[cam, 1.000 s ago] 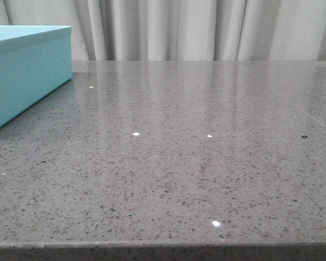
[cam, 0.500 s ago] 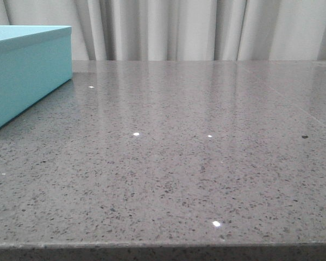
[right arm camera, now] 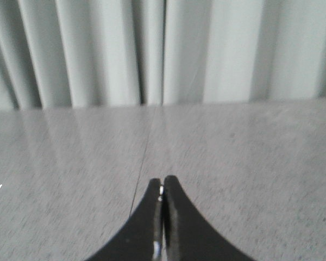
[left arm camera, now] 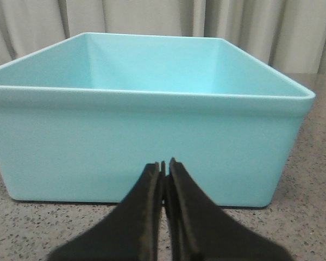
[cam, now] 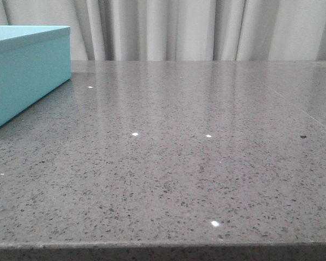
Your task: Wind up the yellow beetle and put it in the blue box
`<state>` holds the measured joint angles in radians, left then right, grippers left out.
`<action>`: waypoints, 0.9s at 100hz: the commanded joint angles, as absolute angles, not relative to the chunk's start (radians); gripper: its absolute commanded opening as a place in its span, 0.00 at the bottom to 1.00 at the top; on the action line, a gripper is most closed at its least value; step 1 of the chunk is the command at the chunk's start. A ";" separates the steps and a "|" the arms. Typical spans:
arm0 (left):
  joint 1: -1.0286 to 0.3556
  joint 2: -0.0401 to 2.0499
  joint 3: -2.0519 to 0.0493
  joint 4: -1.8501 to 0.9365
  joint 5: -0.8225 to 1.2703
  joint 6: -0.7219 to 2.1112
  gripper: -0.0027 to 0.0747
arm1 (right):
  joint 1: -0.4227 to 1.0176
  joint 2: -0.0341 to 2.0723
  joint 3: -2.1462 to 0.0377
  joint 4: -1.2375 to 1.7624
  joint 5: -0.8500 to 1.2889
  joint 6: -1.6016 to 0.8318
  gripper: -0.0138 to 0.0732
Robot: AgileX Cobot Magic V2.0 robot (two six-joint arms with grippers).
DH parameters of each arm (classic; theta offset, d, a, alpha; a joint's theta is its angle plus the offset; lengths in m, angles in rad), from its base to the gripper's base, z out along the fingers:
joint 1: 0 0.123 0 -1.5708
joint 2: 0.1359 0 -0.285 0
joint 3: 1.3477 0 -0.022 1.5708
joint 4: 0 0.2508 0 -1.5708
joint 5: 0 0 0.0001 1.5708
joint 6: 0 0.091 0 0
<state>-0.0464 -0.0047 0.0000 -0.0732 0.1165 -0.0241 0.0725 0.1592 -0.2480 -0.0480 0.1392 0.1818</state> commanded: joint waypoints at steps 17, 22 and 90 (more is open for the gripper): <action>-0.055 -0.036 0.022 -0.081 0.039 -0.030 0.01 | -0.026 0.074 -0.103 -0.046 -0.085 0.175 0.08; -0.055 -0.036 0.022 -0.081 0.039 -0.030 0.01 | -0.041 0.044 -0.075 -0.049 -0.083 0.175 0.08; -0.055 -0.036 0.022 -0.081 0.039 -0.030 0.01 | -0.049 -0.033 0.013 -0.058 -0.006 0.175 0.08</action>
